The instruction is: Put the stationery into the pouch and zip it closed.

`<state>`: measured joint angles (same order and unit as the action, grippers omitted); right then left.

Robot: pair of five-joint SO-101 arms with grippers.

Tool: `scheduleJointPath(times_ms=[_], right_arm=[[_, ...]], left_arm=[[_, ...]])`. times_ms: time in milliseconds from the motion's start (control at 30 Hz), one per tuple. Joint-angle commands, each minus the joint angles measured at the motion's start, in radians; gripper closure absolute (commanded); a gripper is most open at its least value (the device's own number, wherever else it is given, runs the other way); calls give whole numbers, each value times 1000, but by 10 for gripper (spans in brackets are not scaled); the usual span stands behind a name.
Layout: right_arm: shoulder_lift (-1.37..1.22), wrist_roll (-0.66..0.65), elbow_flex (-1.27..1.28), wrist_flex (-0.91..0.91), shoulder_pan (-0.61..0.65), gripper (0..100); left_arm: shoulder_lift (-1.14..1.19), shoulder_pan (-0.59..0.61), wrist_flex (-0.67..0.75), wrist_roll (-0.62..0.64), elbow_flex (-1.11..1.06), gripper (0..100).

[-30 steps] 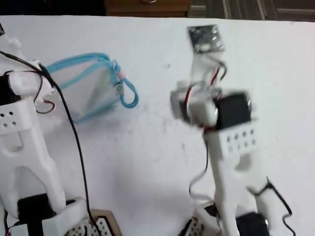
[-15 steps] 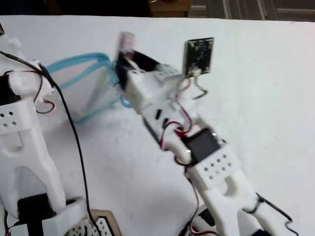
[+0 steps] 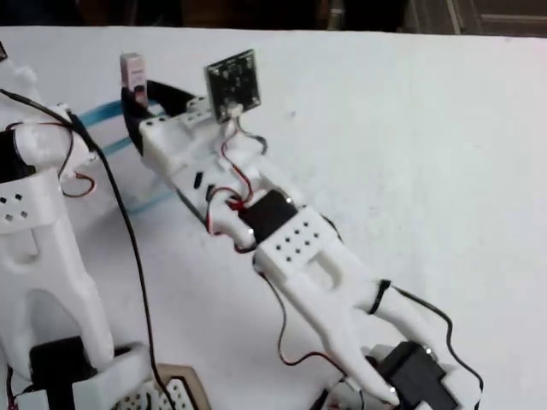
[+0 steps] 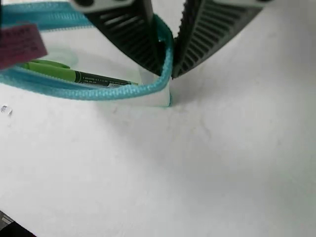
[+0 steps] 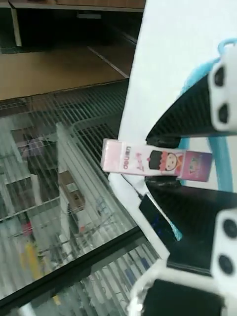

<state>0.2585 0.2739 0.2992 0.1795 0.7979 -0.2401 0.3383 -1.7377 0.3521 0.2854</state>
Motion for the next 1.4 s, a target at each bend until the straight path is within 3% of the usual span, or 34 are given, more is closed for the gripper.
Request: scheduleJointPath(times_ms=[0, 200, 433, 667, 900, 1067, 1233, 1367], right_arm=[[-12, -11, -51, -24, 1, 981], [-35, -21, -48, -2, 2, 981], [-27, -140, -46, 97, 18, 975], [-27, -146, -48, 137, 62, 807], [50, -141, -54, 145, 54, 755], [168, -140, -84, 182, -68, 745], [232, -149, -89, 375, -249, 745], [228, -328, 6, 579, -300, 746]], left_arm=[[30, -1, 17, -9, 17, 978], [30, -1, 17, -9, 17, 978], [30, -1, 17, -6, 17, 978], [30, 2, 17, -6, 17, 978], [30, 4, 17, -6, 17, 978], [30, 1, 17, -6, 17, 978], [30, -1, 17, -6, 17, 978], [30, -1, 17, -6, 17, 978]])
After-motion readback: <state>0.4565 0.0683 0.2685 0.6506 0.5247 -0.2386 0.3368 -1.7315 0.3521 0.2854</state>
